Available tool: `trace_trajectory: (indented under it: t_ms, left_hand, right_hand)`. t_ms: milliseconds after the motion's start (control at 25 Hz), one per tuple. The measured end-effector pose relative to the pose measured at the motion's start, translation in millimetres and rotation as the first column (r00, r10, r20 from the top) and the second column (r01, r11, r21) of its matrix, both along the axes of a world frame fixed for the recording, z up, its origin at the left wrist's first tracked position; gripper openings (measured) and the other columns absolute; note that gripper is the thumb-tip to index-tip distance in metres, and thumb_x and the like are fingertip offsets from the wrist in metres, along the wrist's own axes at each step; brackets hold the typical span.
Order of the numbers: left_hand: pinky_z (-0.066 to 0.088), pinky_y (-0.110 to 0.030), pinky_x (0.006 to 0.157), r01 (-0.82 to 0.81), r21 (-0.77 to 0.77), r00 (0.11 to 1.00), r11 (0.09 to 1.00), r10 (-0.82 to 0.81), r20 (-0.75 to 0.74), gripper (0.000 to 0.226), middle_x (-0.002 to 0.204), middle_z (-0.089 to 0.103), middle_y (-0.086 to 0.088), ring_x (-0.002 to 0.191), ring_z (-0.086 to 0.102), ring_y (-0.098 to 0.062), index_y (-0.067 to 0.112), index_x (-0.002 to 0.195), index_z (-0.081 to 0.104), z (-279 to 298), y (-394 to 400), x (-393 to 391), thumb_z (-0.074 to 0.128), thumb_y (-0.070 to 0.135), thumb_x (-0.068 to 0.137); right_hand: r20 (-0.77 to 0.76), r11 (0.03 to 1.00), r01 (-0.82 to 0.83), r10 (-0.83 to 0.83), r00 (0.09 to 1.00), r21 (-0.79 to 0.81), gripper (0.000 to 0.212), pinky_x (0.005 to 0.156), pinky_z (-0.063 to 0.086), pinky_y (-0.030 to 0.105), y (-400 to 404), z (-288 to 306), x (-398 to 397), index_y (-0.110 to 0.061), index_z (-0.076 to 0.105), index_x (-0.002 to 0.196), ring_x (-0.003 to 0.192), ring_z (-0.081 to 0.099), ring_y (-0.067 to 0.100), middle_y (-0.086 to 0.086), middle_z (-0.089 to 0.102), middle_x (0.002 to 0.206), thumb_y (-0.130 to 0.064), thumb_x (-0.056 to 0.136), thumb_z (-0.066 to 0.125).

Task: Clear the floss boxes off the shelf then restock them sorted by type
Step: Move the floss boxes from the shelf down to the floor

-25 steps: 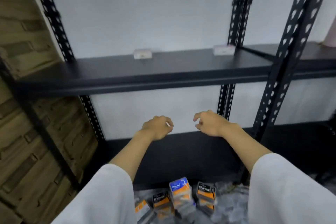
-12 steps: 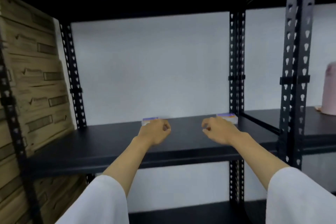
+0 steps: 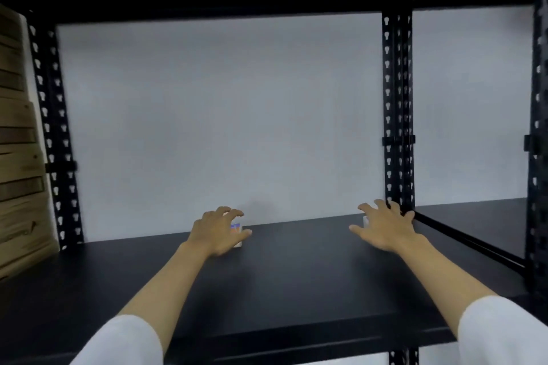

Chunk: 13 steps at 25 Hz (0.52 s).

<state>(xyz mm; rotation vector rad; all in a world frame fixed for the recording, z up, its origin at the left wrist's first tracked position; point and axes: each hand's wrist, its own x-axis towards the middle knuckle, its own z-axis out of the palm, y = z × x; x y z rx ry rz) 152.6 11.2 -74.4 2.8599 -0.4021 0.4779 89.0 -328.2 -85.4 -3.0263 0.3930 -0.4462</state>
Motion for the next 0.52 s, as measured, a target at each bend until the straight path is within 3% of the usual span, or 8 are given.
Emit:
trace_trajectory:
  t_ms: [120,240,400,520]
  left_hand:
    - [0.025,-0.048,0.113,-0.031,0.017,0.989,0.999,0.033,-0.141,0.064,0.154,0.029,0.012,0.140,0.028,-0.026,0.046,0.140,0.035,-15,6,21,0.050,0.063,0.081]
    - [0.034,-0.043,0.108,0.010,-0.051,0.990,0.999,-0.017,-0.143,0.058,0.149,0.034,0.006,0.133,0.031,-0.029,0.040,0.141,0.037,-26,11,24,0.054,0.049,0.086]
    - [0.038,-0.038,0.103,0.043,-0.041,0.997,0.998,-0.045,-0.060,0.047,0.140,0.041,0.003,0.123,0.035,-0.029,0.036,0.137,0.044,-22,5,7,0.052,0.043,0.091]
    - [0.037,-0.039,0.103,0.069,-0.035,0.998,0.997,-0.069,-0.005,0.046,0.138,0.044,0.003,0.120,0.036,-0.029,0.033,0.139,0.044,-25,5,-14,0.048,0.038,0.094]
  right_hand:
    - [-0.021,0.998,0.054,-0.055,0.998,-0.010,0.056,0.104,0.028,0.057,-13,-17,12,-0.037,0.032,0.142,0.136,0.028,0.033,0.004,0.032,0.148,-0.058,0.090,0.040]
    - [0.024,0.999,0.029,-0.028,0.999,-0.041,0.047,0.098,0.030,0.052,-9,-19,10,-0.036,0.036,0.139,0.128,0.035,0.031,0.003,0.043,0.140,-0.040,0.093,0.039]
    - [0.145,0.986,-0.166,0.167,0.975,-0.019,0.043,0.093,0.031,0.050,42,-6,-4,-0.035,0.039,0.137,0.121,0.042,0.029,0.000,0.051,0.134,-0.037,0.096,0.028]
    - [0.146,0.941,-0.337,0.338,0.930,-0.033,0.043,0.095,0.032,0.052,95,-12,-15,-0.035,0.037,0.139,0.124,0.041,0.028,-0.001,0.049,0.138,-0.042,0.097,0.030]
